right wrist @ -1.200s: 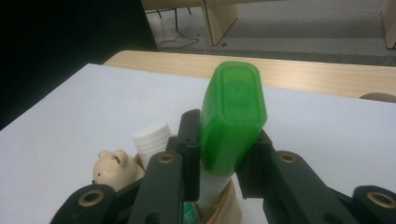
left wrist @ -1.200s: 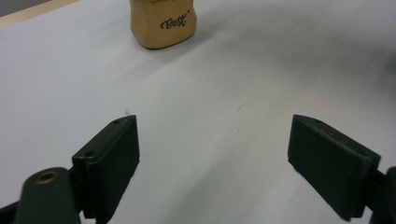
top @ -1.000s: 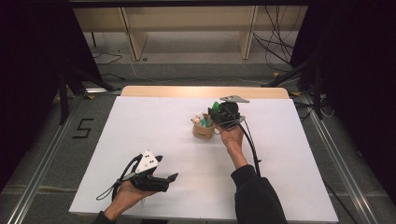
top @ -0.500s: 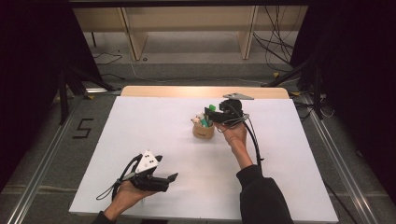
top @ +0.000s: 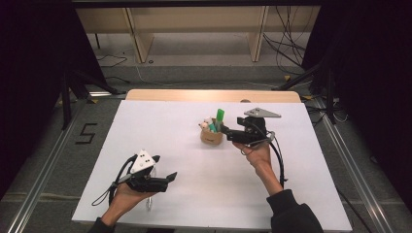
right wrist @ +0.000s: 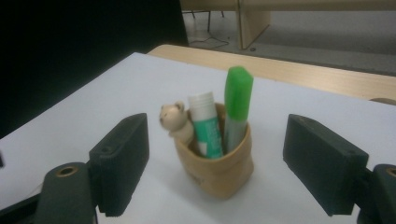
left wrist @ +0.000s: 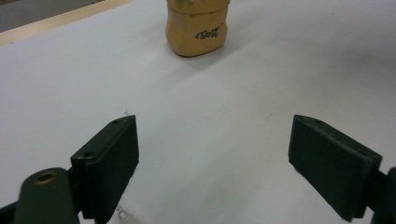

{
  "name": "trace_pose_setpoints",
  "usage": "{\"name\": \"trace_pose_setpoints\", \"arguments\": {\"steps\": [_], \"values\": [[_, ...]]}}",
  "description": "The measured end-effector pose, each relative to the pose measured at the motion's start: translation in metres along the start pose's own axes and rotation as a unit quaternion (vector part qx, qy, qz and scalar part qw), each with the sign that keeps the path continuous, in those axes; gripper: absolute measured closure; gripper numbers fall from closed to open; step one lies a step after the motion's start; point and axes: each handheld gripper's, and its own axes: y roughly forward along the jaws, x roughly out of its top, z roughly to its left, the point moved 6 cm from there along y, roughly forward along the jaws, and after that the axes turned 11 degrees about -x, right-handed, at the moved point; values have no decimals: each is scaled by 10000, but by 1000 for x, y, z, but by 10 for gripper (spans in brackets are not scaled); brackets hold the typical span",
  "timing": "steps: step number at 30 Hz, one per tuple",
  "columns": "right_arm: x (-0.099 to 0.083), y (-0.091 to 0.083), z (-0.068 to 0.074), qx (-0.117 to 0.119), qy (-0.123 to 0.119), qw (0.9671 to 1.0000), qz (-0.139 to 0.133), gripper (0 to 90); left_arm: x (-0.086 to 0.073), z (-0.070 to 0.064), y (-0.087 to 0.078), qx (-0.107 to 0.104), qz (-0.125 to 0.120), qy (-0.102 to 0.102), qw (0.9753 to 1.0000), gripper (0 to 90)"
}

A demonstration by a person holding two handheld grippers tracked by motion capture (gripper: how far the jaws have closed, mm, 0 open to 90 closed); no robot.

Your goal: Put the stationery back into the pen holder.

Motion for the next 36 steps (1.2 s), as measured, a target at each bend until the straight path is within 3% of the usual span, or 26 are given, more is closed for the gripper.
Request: {"name": "trace_pose_setpoints", "arguments": {"steps": [10, 19, 21, 25, 30, 36], "values": [[-33, -38, 6, 281, -107, 9995, -38, 226, -7, 10, -10, 175, 209, -301, 9992, 216], [-71, -67, 12, 530, -201, 9984, 79, 217, -20, 9, -30, 107, 175, -319, 9993, 456], [-81, -75, 14, 603, -239, 9978, 131, 217, -25, 8, -36, 75, 231, -339, 9991, 571], [-89, -83, 18, 665, -263, 9973, 144, 218, -31, 6, -42, 78, 316, -327, 9989, 701], [-96, -88, 23, 709, -320, 9968, 179, 220, -41, 3, -52, 167, 492, -324, 9981, 807], [-104, -90, 27, 743, -342, 9963, 261, 220, -51, -2, -53, 144, 738, -281, 9968, 890]]}}
